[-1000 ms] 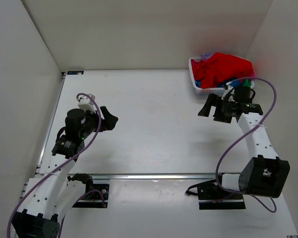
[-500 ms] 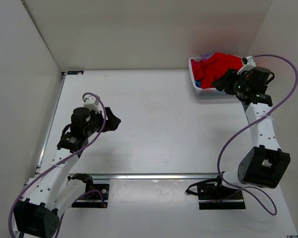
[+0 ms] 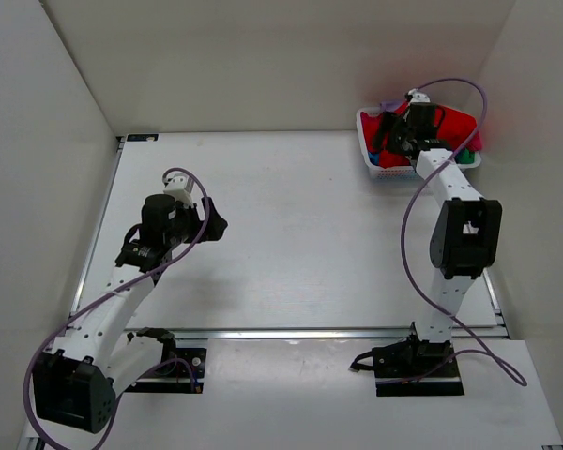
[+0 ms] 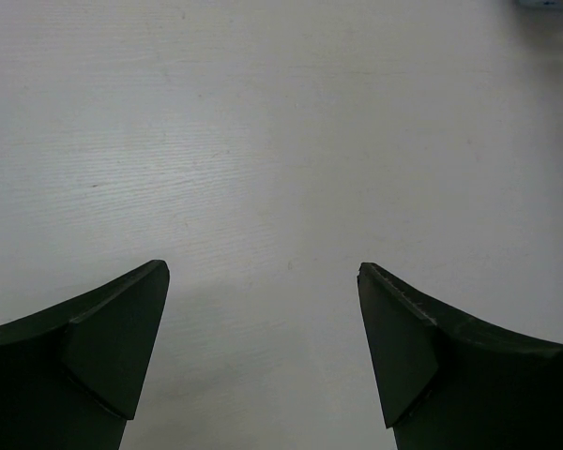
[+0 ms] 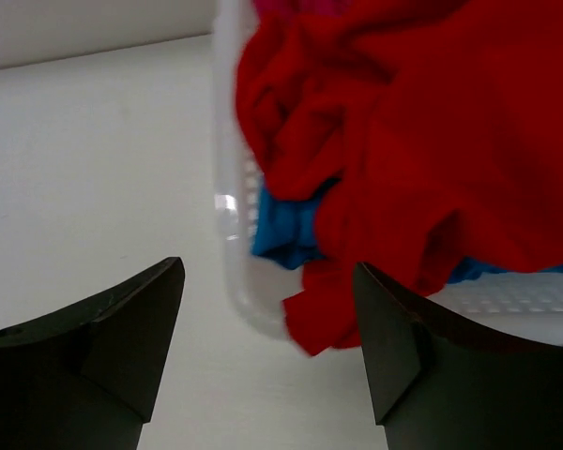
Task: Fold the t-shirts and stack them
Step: Grab crumpled tshirt from bin with the right arm
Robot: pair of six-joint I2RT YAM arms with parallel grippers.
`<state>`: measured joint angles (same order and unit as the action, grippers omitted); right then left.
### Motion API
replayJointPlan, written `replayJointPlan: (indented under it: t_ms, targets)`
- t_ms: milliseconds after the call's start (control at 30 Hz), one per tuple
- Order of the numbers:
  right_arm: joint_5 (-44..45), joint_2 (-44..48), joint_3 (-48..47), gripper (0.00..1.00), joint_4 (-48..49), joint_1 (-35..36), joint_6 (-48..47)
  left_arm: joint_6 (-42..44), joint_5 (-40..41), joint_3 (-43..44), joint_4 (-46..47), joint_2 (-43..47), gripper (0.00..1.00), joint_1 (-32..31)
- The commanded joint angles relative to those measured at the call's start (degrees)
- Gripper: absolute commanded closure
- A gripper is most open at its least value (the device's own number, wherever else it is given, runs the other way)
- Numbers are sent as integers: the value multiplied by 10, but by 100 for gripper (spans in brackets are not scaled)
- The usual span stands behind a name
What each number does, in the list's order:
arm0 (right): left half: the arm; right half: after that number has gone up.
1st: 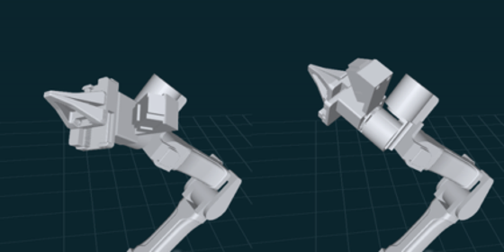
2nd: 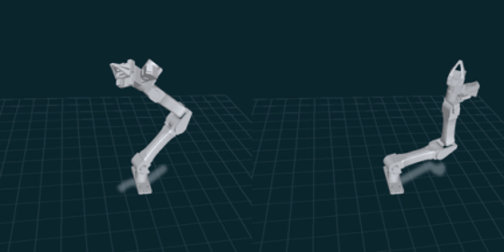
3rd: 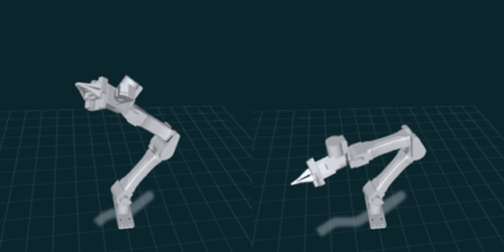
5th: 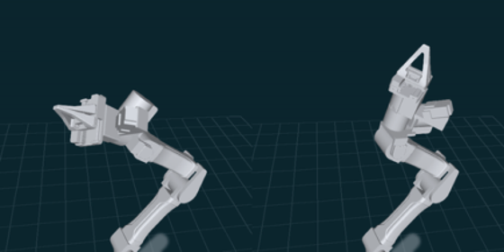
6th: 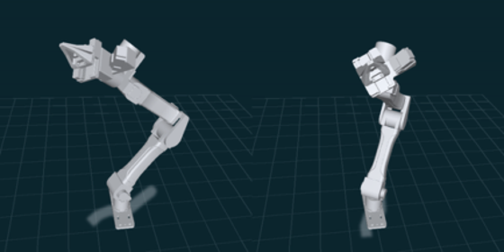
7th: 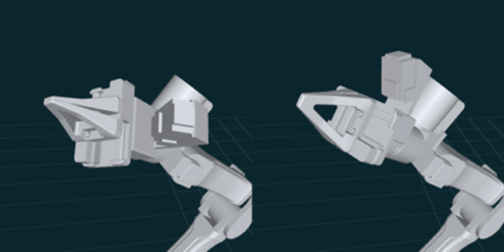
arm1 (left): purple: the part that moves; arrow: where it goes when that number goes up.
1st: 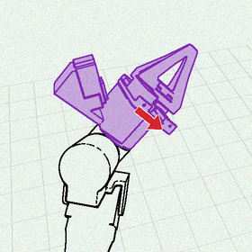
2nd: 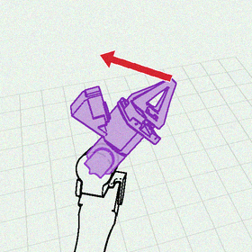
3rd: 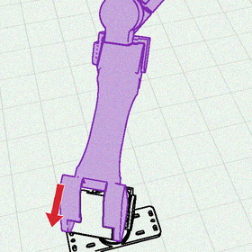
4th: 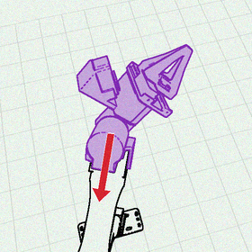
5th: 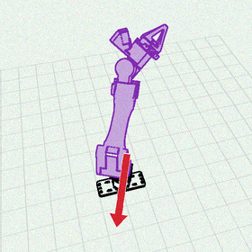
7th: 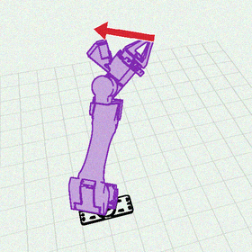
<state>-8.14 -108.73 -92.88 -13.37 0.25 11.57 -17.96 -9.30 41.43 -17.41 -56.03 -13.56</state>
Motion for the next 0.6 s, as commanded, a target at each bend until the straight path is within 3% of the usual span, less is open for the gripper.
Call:
replayJointPlan:
  t_ms: [0,133,300,333,367,433,567]
  targets:
    - [128,-60,-62,30,-32,-20,-17,22,24,28,22,-7,7,1]
    - [203,-100,-90,27,-30,-4,-31,34,27,22,19,-22,7,7]
    - [212,-193,-220,27,-104,-6,-36,36,28,11,28,-35,7,1]
    - [218,-222,-266,39,-134,-8,-36,39,30,13,33,-41,7,2]
    - [215,-239,-313,73,-165,-6,-41,35,33,16,29,-39,8,2]
    - [226,-251,-378,100,-198,-6,-47,38,36,15,26,-36,8,1]
    - [231,-236,-445,100,-234,12,-68,35,31,16,25,-28,7,-2]
